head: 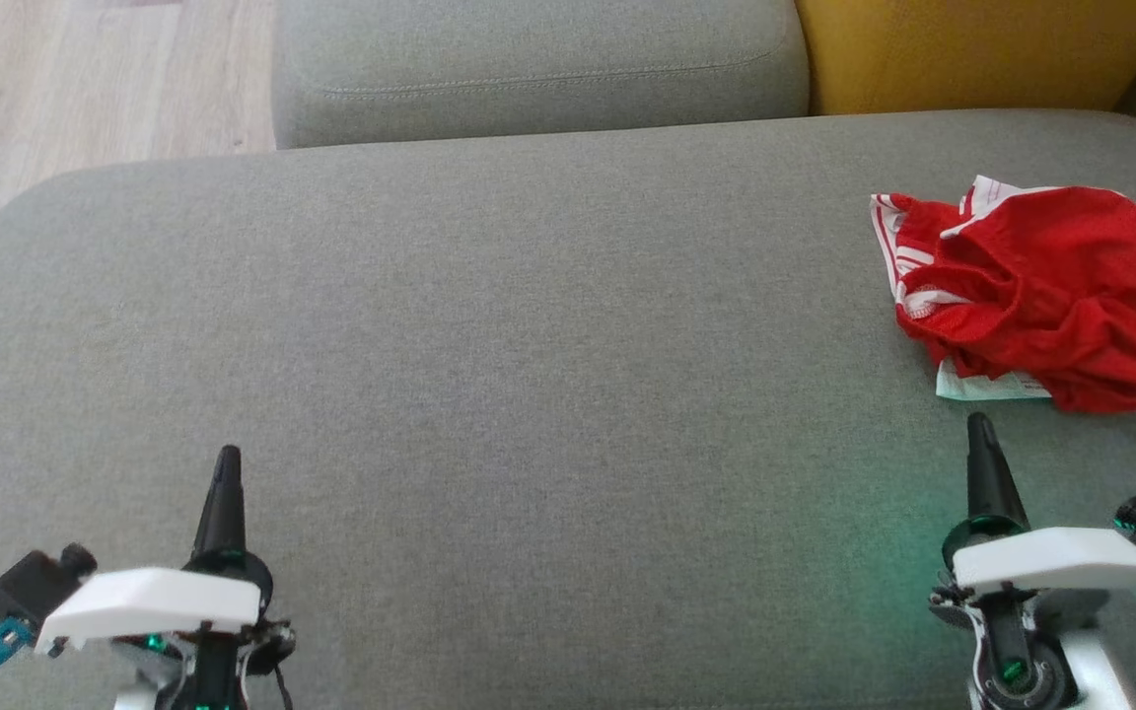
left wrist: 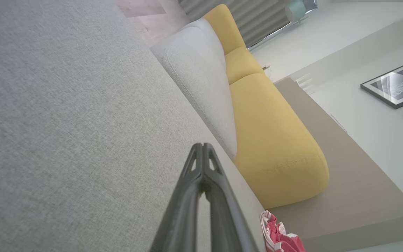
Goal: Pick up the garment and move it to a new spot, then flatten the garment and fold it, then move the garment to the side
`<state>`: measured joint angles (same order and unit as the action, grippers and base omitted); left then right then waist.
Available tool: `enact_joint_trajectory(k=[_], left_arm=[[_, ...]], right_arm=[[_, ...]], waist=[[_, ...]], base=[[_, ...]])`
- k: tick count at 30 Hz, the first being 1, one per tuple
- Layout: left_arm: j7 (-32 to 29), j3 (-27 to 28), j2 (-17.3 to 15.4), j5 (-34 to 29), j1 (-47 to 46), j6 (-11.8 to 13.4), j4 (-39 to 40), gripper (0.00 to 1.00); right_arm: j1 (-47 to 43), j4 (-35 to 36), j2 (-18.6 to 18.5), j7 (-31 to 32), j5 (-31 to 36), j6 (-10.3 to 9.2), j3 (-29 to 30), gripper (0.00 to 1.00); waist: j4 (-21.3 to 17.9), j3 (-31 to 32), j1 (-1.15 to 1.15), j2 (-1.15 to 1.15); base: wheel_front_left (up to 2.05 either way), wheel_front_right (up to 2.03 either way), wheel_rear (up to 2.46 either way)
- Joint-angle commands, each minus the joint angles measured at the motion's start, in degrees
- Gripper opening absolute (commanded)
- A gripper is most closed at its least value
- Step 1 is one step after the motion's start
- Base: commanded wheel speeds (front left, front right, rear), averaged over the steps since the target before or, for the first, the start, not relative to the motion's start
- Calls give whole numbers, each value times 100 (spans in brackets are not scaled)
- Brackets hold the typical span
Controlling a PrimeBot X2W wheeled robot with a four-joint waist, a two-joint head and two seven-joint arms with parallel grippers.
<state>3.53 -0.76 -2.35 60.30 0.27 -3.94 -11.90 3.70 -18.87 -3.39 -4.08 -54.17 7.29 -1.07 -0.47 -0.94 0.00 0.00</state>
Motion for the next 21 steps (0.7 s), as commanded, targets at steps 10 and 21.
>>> enact_joint_trajectory(k=[10, 21], left_arm=[[-184, 260, -78, 627, -385, -98, 87, 0], [-371, 360, -82, 1256, -447, -160, 14, 0]], right_arm=[[237, 272, -92, 173, -779, 13, 69, 0], [235, 326, -91, 350, -1546, 15, 190, 0]], waist=[[8, 13, 0, 0], [18, 28, 0, 0]], base=[[0, 0, 0], [0, 0, 0]])
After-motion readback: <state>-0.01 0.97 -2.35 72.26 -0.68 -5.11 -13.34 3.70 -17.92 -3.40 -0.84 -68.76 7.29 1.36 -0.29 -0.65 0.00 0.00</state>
